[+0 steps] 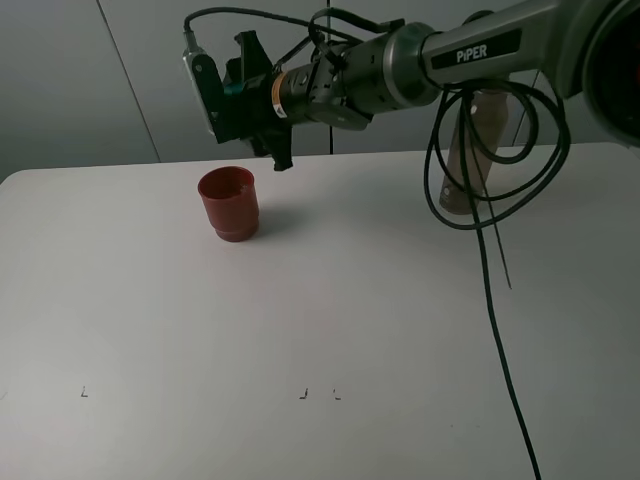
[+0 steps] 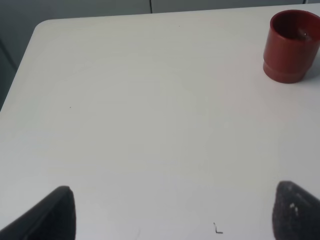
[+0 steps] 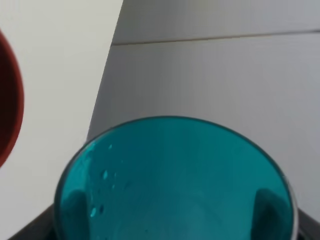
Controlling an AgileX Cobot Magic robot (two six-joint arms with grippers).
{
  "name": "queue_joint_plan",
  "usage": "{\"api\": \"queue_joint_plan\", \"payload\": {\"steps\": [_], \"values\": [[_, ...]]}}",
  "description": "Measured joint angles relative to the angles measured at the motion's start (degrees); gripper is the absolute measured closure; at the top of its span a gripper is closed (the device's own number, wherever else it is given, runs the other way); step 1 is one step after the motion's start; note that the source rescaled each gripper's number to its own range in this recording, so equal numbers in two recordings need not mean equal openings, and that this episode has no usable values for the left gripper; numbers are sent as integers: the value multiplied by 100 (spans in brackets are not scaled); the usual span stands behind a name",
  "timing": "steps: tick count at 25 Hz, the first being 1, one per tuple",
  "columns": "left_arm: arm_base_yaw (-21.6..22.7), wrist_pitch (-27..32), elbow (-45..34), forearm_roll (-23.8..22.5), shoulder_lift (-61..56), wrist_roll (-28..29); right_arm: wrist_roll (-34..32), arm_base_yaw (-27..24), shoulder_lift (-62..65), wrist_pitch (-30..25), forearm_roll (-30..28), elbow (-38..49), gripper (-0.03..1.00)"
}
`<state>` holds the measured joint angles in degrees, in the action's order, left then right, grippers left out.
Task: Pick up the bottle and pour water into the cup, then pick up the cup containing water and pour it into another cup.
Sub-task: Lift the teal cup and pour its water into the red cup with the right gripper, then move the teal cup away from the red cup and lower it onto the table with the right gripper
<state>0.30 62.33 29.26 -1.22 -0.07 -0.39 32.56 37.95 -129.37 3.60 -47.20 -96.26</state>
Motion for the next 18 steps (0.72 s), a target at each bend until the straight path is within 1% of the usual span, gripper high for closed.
{"api": "queue_joint_plan", "payload": {"steps": [2,5,9,13,18], "values": [[0,0,0,0,0,0,-929,0,74,0,0,0,82],[0,0,0,0,0,0,-2049,0,194,14,0,28,82],[0,0,0,0,0,0,-3040,0,378,48,222,262,82],[0,0,0,0,0,0,-3372,-30,726,107,648,797,82],[0,0,0,0,0,0,-3525,-237,1408,558,1150,1731,82]]}}
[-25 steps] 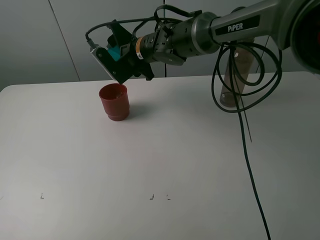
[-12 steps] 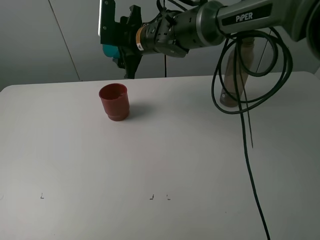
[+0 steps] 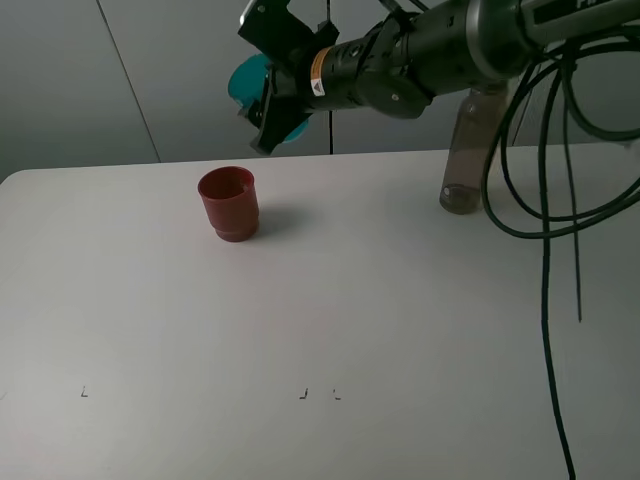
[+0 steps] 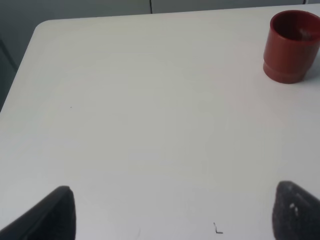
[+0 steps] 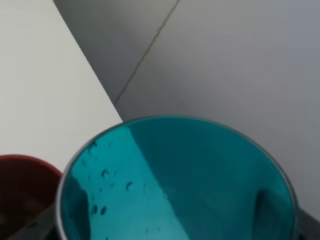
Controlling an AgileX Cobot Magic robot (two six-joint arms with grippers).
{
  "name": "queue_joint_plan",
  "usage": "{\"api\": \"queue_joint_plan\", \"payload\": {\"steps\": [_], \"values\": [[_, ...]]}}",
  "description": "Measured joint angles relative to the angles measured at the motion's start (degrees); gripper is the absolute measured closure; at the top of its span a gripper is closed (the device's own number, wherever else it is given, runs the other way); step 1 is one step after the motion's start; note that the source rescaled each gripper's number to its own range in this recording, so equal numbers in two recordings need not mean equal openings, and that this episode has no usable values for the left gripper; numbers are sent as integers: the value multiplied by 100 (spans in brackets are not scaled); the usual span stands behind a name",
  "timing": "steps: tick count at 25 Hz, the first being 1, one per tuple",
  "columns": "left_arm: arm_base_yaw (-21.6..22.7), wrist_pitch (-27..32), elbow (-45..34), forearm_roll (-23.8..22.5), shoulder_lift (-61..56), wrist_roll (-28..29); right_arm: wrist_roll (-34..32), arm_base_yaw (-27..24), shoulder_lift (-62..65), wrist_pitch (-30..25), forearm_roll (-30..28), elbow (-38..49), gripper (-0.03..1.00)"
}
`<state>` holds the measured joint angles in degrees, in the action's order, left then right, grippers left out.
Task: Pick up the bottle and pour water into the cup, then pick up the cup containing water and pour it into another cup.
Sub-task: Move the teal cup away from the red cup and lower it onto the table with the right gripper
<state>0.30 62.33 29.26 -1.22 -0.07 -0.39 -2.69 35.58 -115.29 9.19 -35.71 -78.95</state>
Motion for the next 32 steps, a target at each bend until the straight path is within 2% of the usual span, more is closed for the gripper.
{"api": "queue_joint_plan", "payload": {"steps": [3,6,10,12,15,24,32], "values": [[0,0,0,0,0,0,-182,-175,420,140,374,655,82],[0,0,0,0,0,39,-256,-369,816,616,741,1399,82],[0,0,0,0,0,39,-270,-689,1209,2067,1197,2588,82],[0,0,0,0,0,39,-270,-803,1274,2984,1359,3139,82],[0,0,0,0,0,39,-270,-897,1286,3670,1417,3779,82],[0,0,0,0,0,39,-248,-1125,1298,4466,1401,4746,82],[0,0,0,0,0,39,-106,-1604,1298,4484,1401,5316,82]]}}
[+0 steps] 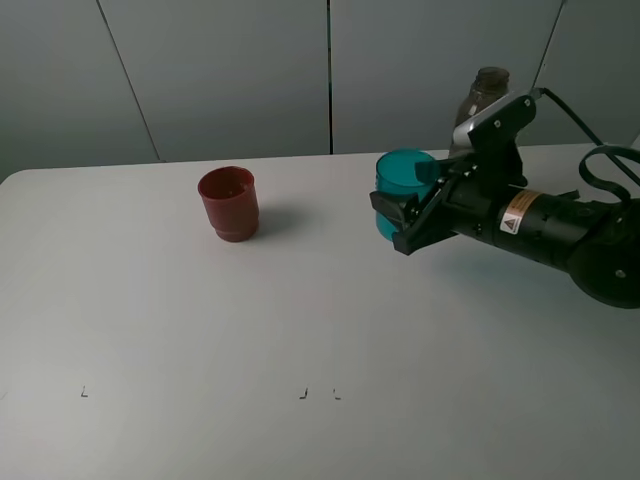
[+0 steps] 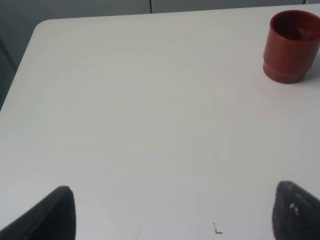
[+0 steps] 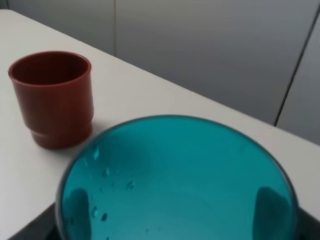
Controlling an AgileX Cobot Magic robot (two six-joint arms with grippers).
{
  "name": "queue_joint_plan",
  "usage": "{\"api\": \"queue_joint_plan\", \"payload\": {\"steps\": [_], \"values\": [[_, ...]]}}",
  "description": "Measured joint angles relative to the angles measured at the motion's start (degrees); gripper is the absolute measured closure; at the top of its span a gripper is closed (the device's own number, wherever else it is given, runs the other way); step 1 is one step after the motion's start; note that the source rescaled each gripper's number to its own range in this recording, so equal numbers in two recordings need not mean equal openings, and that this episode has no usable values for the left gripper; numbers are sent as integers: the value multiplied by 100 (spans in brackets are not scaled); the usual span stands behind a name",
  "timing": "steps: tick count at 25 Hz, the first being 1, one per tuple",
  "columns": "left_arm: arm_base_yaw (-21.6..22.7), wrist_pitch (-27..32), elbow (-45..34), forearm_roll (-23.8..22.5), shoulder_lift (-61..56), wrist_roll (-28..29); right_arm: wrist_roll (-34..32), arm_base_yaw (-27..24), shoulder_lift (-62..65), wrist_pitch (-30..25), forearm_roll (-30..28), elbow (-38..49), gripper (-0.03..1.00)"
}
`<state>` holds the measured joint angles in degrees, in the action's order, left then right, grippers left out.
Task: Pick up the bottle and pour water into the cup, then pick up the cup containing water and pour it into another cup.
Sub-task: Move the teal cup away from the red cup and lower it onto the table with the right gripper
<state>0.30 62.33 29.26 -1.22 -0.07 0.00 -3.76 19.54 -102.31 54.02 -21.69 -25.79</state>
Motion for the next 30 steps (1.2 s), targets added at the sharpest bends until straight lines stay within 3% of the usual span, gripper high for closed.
{"api": "queue_joint_plan", "payload": {"steps": [13,25,30], "values": [[0,0,0,0,0,0,174,-163,-579,18,458,304,82],[0,0,0,0,0,0,212,-173,-1543,1310,480,294,82],[0,0,0,0,0,0,376,-173,-1594,1441,581,294,82]]}}
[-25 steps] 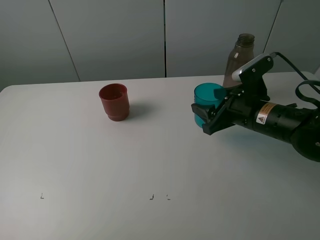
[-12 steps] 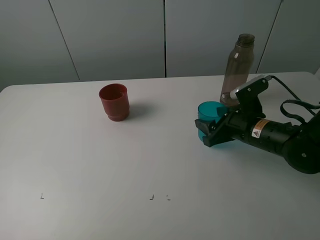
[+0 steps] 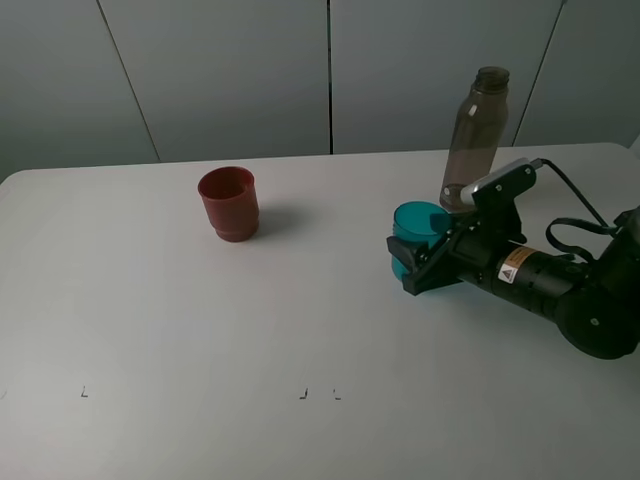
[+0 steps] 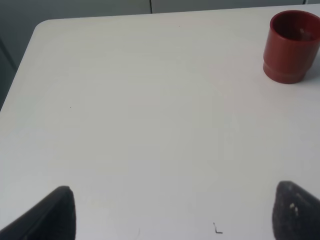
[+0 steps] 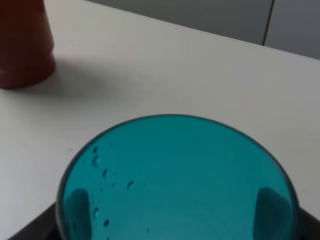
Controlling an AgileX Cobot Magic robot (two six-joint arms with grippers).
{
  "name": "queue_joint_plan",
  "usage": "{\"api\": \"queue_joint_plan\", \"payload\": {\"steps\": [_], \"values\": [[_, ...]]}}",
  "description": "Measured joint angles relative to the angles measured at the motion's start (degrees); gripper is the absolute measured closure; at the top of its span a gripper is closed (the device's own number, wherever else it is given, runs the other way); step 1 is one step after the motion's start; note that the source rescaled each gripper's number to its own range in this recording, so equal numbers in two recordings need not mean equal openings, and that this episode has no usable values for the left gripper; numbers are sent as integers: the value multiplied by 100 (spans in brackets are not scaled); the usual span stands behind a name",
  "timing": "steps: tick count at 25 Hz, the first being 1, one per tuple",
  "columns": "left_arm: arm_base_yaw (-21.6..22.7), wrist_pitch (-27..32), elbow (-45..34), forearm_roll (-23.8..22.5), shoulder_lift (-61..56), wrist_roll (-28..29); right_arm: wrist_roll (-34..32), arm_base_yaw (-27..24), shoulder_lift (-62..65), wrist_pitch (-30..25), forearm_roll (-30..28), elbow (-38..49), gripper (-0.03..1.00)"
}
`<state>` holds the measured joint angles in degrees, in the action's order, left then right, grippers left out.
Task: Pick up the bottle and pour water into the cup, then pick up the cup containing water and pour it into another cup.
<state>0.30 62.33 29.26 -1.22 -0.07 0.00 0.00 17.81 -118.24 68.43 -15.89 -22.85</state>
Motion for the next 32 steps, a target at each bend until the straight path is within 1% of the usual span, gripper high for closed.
{"api": "queue_joint_plan", "payload": {"steps": [20,21,22,24,26,27,28,29,32], "values": [[0,0,0,0,0,0,88,0,-13,14,-129,0,82],[0,0,0,0,0,0,88,0,-13,14,-129,0,78],[0,0,0,0,0,0,92,0,-13,14,-129,0,69],[0,0,0,0,0,0,92,0,-13,17,-129,0,42],[0,0,0,0,0,0,92,0,-13,17,-129,0,10],[0,0,0,0,0,0,92,0,-13,27,-129,0,3],[0,0,0,0,0,0,92,0,-13,27,-129,0,-1],[0,0,0,0,0,0,92,0,-13,27,-141,0,-2],[0,0,0,0,0,0,92,0,-1,39,-149,43,-3]]}}
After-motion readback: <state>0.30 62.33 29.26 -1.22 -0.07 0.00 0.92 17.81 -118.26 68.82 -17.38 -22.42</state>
